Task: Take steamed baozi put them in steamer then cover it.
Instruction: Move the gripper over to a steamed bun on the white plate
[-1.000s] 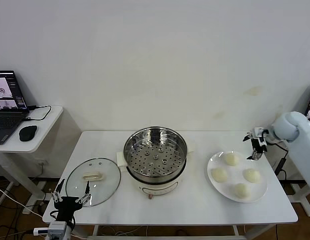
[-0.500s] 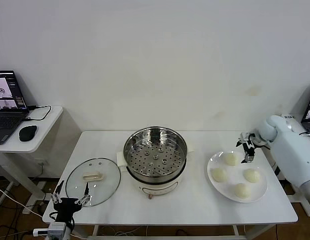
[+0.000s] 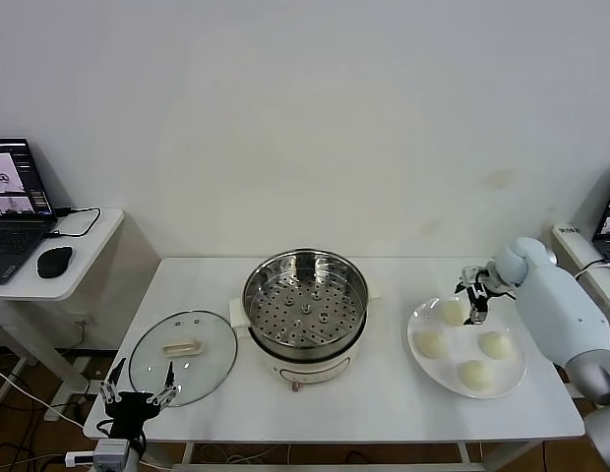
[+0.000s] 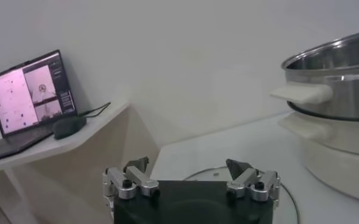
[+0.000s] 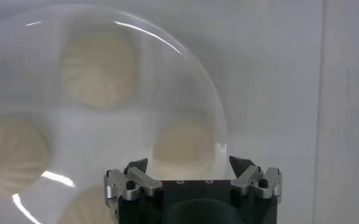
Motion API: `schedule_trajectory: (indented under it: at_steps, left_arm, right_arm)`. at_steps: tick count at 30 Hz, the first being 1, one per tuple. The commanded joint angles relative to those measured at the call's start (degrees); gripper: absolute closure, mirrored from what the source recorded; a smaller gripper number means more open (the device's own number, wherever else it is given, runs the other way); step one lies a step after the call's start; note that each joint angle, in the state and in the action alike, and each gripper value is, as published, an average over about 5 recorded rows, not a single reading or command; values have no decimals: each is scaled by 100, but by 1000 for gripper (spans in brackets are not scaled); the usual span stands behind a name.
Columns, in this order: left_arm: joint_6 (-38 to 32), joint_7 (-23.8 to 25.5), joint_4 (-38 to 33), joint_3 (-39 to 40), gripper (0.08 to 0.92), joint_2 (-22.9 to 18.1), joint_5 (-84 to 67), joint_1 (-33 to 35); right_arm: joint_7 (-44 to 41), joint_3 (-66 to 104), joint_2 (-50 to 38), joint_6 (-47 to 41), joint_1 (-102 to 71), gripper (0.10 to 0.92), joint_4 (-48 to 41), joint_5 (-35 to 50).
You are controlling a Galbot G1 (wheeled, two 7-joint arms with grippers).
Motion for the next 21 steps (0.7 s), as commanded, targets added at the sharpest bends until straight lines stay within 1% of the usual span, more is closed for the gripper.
schedule_trajectory:
  at_steps: [1, 13, 15, 21]
  left_arm:
    - [5, 3, 5, 2, 177, 3, -8, -2]
    - [14, 7, 36, 5, 177, 11, -26, -5]
    - [14, 7, 38, 6, 177, 10, -26, -5]
    - [15, 7, 39, 6, 177, 5, -26, -4]
  right_arm:
    - [167, 53, 80, 42, -20, 203, -168, -80]
    - [239, 80, 119, 49, -18, 204, -401, -80]
    - [243, 82, 116, 48, -19, 218, -402, -76]
    - [259, 81, 108, 51, -18, 314, -410, -54]
